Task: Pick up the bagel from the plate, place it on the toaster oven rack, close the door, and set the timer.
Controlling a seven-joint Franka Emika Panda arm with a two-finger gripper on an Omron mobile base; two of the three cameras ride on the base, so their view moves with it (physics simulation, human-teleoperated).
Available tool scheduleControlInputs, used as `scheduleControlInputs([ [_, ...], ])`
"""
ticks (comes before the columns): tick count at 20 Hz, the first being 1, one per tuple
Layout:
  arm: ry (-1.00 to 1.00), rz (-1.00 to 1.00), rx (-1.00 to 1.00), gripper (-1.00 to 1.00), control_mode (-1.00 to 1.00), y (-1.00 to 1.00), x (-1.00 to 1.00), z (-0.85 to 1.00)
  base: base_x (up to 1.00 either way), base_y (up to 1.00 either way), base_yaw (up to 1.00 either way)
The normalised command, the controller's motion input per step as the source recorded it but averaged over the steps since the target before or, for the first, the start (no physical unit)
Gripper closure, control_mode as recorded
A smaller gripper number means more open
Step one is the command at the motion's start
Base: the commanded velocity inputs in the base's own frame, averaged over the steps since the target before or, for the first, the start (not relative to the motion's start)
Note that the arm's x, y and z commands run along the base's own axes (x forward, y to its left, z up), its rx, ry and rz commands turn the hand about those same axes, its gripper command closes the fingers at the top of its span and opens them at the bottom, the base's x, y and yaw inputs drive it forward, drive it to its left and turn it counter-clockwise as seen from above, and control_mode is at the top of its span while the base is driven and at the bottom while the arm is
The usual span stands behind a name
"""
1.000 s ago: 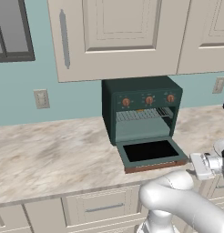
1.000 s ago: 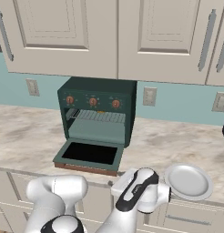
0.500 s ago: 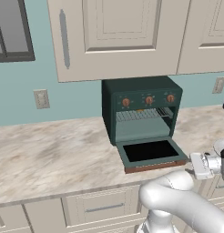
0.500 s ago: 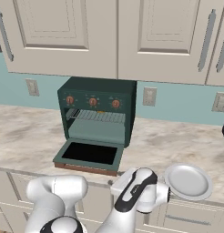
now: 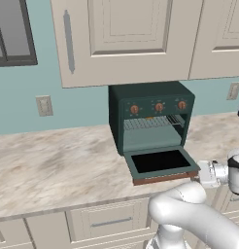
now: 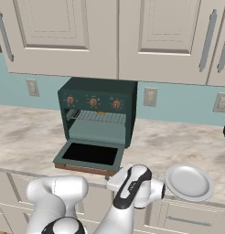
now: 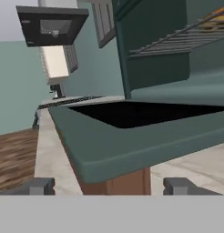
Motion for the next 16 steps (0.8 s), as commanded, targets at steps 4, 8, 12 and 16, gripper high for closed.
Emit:
scheduleControlInputs([
  [4,0.00,0.00,0.00,-1.00,-1.00,1.00,0.52,0.18,0.00,0.00,0.00],
  [8,0.00,0.00,0.00,-1.00,-1.00,1.00,0.43,0.29,0.00,0.00,0.00],
  [12,-0.01,0.02,0.04,-1.00,-1.00,0.94,0.33,0.57,0.00,0.00,0.00],
  [16,-0.01,0.04,0.09,-1.00,-1.00,0.84,0.28,0.90,0.00,0.00,0.00],
])
